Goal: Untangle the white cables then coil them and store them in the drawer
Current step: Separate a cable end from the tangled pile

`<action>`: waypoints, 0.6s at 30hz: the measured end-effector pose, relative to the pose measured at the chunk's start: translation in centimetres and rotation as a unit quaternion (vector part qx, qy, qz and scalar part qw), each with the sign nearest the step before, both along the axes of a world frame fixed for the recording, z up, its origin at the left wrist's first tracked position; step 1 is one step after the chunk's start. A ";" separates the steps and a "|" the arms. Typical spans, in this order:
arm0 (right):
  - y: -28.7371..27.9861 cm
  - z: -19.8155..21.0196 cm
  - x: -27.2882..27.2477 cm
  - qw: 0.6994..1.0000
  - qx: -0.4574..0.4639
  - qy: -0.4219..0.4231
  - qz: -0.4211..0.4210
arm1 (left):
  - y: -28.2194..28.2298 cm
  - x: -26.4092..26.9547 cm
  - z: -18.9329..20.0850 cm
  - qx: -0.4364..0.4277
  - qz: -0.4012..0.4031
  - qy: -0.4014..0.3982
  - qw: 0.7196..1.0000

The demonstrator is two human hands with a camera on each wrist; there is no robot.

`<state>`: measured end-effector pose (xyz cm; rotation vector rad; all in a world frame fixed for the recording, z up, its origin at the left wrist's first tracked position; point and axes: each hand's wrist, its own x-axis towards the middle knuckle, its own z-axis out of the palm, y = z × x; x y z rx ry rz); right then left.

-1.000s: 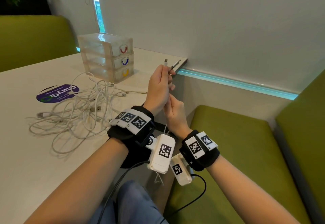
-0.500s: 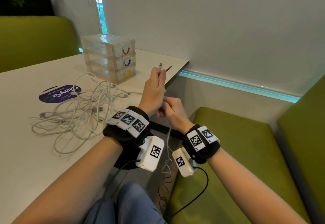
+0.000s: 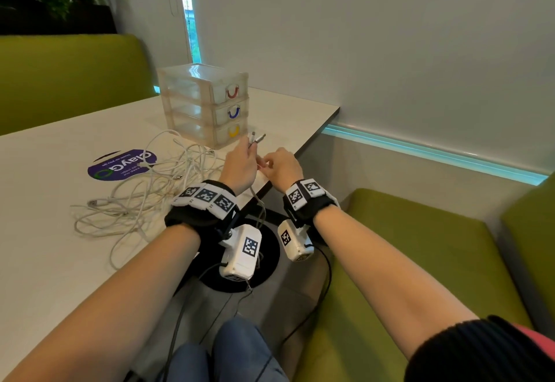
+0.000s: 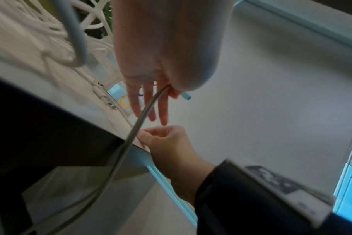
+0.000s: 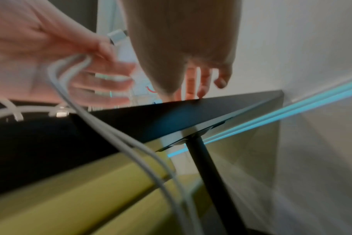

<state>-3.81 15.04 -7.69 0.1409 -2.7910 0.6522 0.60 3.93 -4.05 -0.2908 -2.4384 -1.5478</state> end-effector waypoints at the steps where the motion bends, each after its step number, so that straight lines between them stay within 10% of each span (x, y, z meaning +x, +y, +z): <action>1: -0.2 0.0 0.1 1.000 -0.013 0.015 -0.003 | 0.0 -0.3 -0.2 -0.019 -0.004 -0.006 1.000; 11: 3.1 3.0 3.4 0.936 -0.324 0.093 0.097 | 0.1 0.0 0.3 -0.179 -0.004 -0.017 0.984; 18: 5.7 6.0 4.9 0.771 -0.609 0.130 0.131 | -0.3 -0.3 0.6 -0.241 -0.005 -0.052 0.969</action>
